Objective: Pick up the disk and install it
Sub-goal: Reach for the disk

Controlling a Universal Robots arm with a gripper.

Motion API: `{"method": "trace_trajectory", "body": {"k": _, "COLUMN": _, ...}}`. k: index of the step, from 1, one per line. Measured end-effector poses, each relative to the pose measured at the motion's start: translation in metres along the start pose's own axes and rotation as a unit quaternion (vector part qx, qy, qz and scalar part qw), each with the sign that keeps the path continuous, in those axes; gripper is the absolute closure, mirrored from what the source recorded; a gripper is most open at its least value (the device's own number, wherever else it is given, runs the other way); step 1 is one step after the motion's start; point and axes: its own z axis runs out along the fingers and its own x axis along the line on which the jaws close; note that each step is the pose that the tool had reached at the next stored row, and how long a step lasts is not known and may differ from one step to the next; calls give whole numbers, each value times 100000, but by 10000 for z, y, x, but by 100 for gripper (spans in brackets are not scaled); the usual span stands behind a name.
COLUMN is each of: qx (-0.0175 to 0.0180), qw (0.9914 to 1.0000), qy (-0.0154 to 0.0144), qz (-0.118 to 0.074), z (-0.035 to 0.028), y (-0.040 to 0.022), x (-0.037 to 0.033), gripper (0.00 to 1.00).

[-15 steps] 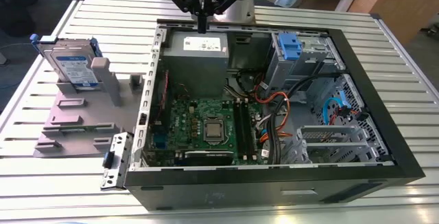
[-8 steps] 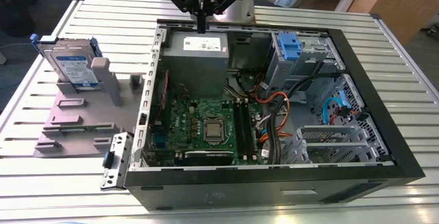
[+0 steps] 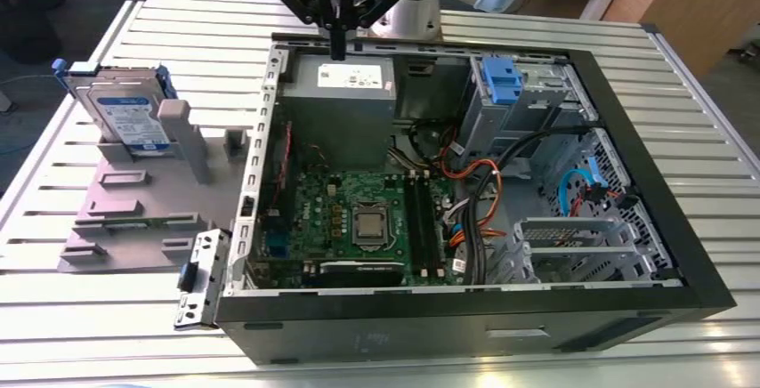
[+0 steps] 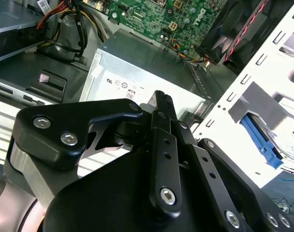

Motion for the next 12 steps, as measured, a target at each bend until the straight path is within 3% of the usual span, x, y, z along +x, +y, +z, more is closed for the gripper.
{"method": "trace_trajectory", "body": {"k": 3, "qx": 2, "qw": 100000, "qy": 1, "qz": 6, "z": 0, "y": 0, "x": 6, "gripper": 89}}
{"method": "trace_trajectory", "body": {"k": 4, "qx": -1, "qw": 100000, "qy": 0, "qz": 3, "z": 8, "y": -9, "x": 112, "gripper": 89}}
{"method": "trace_trajectory", "body": {"k": 5, "qx": -3, "qw": 100000, "qy": -4, "qz": 2, "z": 22, "y": -14, "x": 176, "gripper": 89}}
{"method": "trace_trajectory", "body": {"k": 12, "qx": 1, "qw": 100000, "qy": 1, "qz": 4, "z": 22, "y": -16, "x": 190, "gripper": 89}}
